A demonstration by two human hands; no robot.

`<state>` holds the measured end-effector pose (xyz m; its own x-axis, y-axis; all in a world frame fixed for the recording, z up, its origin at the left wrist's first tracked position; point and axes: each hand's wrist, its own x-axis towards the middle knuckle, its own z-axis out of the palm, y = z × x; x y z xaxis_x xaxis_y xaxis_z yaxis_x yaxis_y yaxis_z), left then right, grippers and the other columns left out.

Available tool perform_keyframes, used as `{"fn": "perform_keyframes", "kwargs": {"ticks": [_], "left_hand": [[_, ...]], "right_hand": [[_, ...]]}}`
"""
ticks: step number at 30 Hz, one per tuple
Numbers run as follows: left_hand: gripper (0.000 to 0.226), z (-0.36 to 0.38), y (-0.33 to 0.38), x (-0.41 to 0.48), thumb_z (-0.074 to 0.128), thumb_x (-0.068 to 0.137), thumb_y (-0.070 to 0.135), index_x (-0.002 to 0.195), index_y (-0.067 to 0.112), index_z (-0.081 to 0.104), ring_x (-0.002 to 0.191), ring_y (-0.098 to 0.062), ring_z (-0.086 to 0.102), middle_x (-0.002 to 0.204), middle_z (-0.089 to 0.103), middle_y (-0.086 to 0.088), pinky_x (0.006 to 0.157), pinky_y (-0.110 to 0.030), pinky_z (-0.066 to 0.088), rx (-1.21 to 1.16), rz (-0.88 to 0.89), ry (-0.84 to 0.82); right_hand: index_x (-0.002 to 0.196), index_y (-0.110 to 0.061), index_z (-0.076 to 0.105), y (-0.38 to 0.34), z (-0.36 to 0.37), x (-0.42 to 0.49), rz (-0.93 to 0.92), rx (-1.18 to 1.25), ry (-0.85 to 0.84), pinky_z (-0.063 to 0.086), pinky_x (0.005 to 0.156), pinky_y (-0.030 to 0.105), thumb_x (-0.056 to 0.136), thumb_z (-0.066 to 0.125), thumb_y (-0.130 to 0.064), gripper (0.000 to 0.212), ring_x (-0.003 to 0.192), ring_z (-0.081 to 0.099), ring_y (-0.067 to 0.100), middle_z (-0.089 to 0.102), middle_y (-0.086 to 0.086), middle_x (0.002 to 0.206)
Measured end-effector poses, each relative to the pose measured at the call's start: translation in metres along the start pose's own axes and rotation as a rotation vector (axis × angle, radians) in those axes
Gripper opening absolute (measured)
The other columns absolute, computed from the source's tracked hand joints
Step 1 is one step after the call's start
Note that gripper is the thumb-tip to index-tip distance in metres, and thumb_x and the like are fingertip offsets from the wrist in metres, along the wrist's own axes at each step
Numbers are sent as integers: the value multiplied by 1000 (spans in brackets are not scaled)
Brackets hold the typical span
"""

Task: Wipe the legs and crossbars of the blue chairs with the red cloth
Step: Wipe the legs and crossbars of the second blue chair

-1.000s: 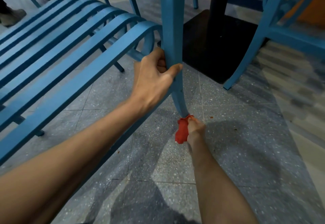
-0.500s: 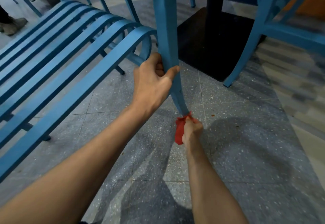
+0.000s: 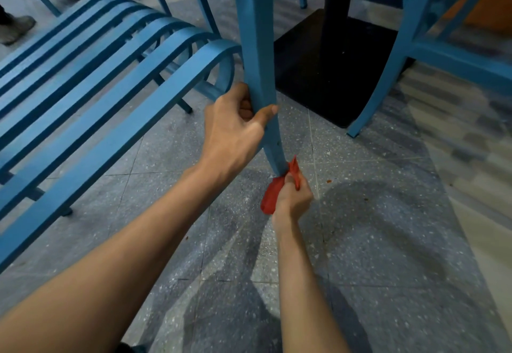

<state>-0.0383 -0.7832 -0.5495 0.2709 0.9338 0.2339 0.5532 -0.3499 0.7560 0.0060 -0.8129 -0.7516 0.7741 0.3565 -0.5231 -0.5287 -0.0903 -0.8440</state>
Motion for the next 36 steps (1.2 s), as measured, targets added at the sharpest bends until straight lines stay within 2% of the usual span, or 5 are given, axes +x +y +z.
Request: {"fn": "perform_keyframes", "kwargs": {"ticks": [6, 16, 21, 31, 36], "left_hand": [[27, 0, 1, 0, 72, 82, 30, 96, 9, 65, 78, -16, 66, 86, 70, -2, 69, -34, 56, 5, 5, 1], [24, 2, -2, 0, 72, 83, 30, 95, 12, 63, 76, -12, 65, 85, 69, 1, 68, -31, 57, 6, 15, -18], [23, 2, -1, 0, 71, 83, 31, 94, 12, 63, 72, -9, 63, 83, 68, 2, 66, -26, 55, 30, 18, -12], [27, 0, -1, -1, 70, 84, 33, 101, 14, 64, 81, -9, 67, 90, 70, 4, 73, -30, 57, 36, 21, -35], [28, 0, -1, 0, 69, 84, 33, 103, 12, 65, 83, -10, 67, 92, 70, 3, 75, -32, 57, 34, 23, -37]], "right_hand": [[108, -11, 70, -5, -3, 23, 150, -128, -26, 54, 85, 38, 96, 53, -19, 22, 94, 65, 28, 71, 13, 102], [114, -17, 69, -13, -7, -4, -157, -118, -99, 50, 86, 28, 94, 55, -14, 24, 96, 63, 16, 70, 0, 106], [98, -17, 72, -19, -4, 15, -99, -200, -109, 56, 81, 46, 91, 58, -15, 16, 89, 67, 28, 71, 6, 92], [92, -22, 65, -29, -3, -24, -225, -49, -113, 55, 81, 35, 90, 61, -17, 6, 88, 68, 20, 71, 5, 94], [79, -27, 63, -30, -2, -12, -69, -79, -91, 56, 79, 48, 88, 60, -20, 11, 84, 68, 27, 70, 9, 90]]}}
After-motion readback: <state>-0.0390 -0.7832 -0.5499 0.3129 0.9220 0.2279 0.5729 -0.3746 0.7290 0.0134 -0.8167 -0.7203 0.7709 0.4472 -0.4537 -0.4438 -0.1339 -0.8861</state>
